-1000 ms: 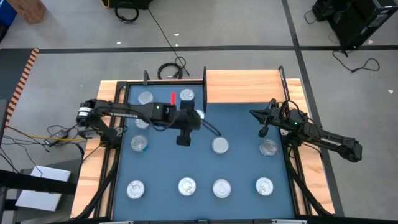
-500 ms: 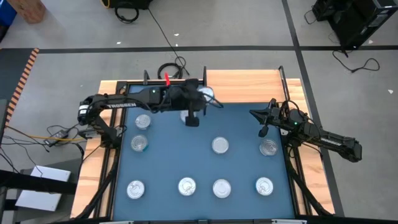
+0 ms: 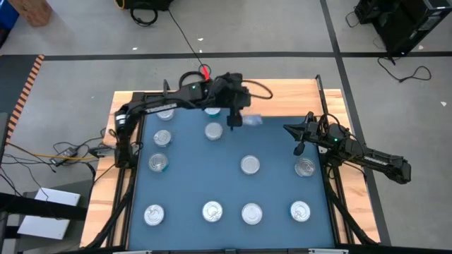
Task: Stack canned seafood by type on shelf
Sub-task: Put the middle blue tuna can on the shelf
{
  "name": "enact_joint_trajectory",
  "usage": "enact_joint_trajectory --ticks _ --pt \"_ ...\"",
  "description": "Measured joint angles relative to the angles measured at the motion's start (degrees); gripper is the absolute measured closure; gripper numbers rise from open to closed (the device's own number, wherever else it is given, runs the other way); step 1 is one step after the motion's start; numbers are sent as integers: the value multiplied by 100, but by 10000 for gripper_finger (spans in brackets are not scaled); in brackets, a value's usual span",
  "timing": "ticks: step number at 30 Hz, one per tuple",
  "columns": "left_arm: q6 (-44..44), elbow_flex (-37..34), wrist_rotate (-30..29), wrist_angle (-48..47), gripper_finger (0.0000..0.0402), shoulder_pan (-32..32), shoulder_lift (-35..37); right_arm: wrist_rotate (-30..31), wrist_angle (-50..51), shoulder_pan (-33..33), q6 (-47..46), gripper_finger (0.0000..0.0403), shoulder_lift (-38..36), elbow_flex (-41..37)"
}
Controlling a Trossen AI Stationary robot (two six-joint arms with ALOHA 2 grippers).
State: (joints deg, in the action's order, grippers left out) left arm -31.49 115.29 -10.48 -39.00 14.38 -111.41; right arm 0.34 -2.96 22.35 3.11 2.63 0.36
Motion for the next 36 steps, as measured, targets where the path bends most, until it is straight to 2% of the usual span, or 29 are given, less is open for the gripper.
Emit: enact_joint_trajectory --ticks 6,10,16,22,27,32,36 --pt "-2 737 142 -528 401 122 -600 0 0 1 1 375 -1 0" --pt "40 750 268 -621 401 102 -580 0 0 2 0 375 -2 0" --pt "331 605 1061 -418 401 -82 -479 0 0 2 2 375 -2 0" --pt "335 -177 1130 486 401 -407 -375 1 -21 1 1 375 -2 0" --pt "351 -1092 1142 1874 401 -625 -217 4 -52 2 2 375 5 0" --pt "482 -2361 1336 3520 401 -865 163 -14 -42 2 2 375 9 0" --pt "658 -3470 1446 4444 401 -1029 655 2 -44 2 0 375 9 0"
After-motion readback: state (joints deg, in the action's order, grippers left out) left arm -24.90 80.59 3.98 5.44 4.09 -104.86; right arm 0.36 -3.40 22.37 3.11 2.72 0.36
